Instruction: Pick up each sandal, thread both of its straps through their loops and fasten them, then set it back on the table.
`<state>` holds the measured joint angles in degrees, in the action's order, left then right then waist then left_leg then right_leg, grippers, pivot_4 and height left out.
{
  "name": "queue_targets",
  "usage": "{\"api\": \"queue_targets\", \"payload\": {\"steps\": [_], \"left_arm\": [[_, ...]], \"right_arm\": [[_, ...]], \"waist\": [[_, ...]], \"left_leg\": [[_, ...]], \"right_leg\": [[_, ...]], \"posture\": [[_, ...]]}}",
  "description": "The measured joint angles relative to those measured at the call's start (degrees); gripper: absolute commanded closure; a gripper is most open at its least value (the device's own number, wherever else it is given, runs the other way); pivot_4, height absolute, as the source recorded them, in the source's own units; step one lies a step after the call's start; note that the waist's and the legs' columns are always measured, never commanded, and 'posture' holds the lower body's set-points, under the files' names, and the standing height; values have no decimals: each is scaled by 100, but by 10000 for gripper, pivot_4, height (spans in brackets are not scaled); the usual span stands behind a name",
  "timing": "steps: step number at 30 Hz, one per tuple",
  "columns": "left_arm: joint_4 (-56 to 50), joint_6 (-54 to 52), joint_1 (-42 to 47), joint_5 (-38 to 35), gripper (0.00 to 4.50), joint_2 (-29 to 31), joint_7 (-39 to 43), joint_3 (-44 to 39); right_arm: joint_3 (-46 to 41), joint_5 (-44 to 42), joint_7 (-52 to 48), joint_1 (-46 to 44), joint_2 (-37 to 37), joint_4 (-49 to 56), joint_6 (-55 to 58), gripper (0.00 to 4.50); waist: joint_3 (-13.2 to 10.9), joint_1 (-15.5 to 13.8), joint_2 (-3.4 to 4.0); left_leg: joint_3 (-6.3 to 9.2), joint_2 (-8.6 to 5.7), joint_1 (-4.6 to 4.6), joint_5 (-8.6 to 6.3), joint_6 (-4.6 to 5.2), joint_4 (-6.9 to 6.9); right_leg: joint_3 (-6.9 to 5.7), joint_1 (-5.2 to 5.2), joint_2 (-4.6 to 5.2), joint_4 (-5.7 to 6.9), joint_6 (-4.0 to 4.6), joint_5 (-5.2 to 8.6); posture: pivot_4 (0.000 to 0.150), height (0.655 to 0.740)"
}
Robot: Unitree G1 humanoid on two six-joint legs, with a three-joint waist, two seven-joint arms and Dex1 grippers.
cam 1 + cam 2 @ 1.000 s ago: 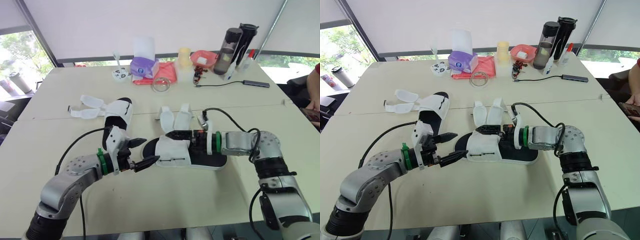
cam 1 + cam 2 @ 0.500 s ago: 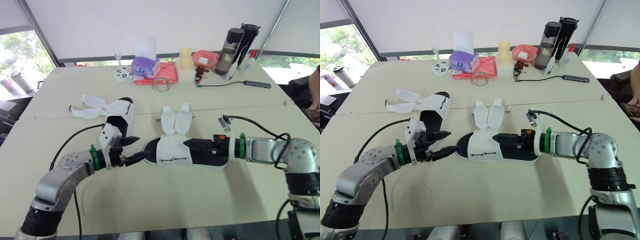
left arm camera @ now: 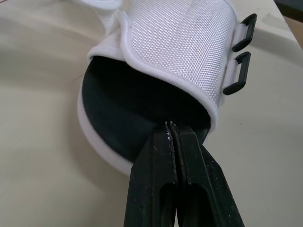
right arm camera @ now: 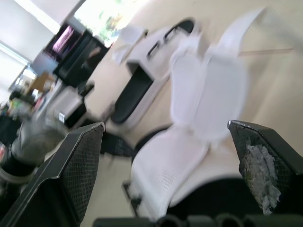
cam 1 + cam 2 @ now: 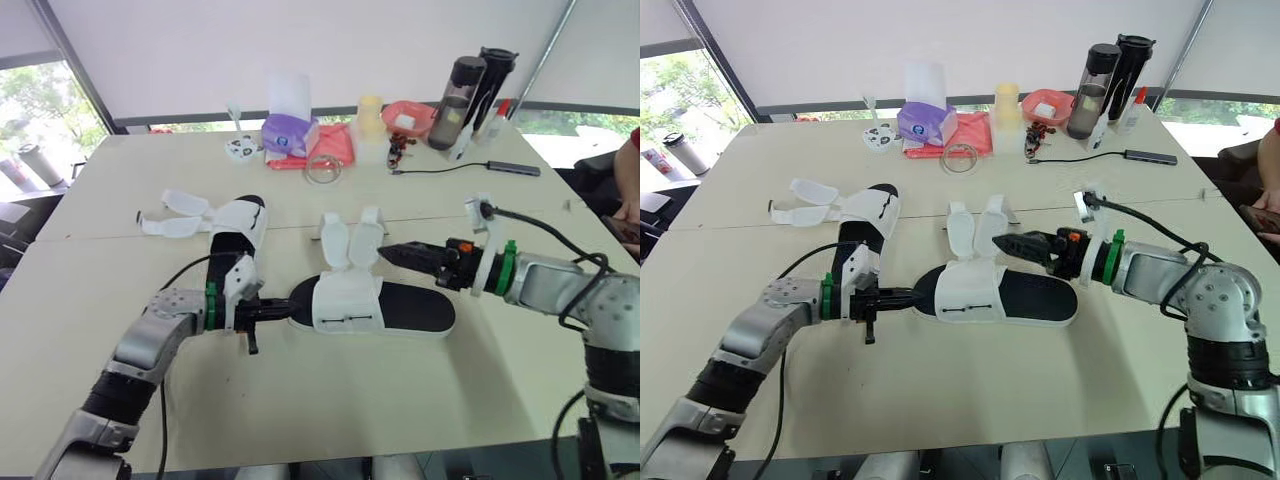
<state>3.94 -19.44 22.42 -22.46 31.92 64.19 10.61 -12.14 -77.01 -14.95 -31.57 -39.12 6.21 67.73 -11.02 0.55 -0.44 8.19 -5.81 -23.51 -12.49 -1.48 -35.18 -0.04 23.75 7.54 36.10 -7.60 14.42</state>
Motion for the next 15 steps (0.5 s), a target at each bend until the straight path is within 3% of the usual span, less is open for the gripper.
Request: {"api": "queue_targets", "payload": {"steps": [6,10,15], "left_arm": [[382,293,365,465,44437,-335,34,313],[413,336,423,595,44437,-404,60,347],[425,525,415,748,44437,-484,45,369]], "right_arm": [[-261,155,1598,-1242,869,-1681,21,0],[-991,-96,2765,-2068,1570,-3039,-143,0],[-1682,-422,3823,-2525,1899,-3996,-222,0]], "waist": [[2,20,1],[4,20,5],[5,-8,6]], "left_leg": [[-3,2,4,4,-3,-3],[-3,4,7,4,-3,0],[-3,-8,7,4,-3,-2]], "right_leg": [[6,0,-6,2,-6,-21],[7,0,-11,7,-9,-27],[6,-8,-9,4,-15,-32]], "posture": [[1500,7400],[1500,7400],[1500,7400]]}}
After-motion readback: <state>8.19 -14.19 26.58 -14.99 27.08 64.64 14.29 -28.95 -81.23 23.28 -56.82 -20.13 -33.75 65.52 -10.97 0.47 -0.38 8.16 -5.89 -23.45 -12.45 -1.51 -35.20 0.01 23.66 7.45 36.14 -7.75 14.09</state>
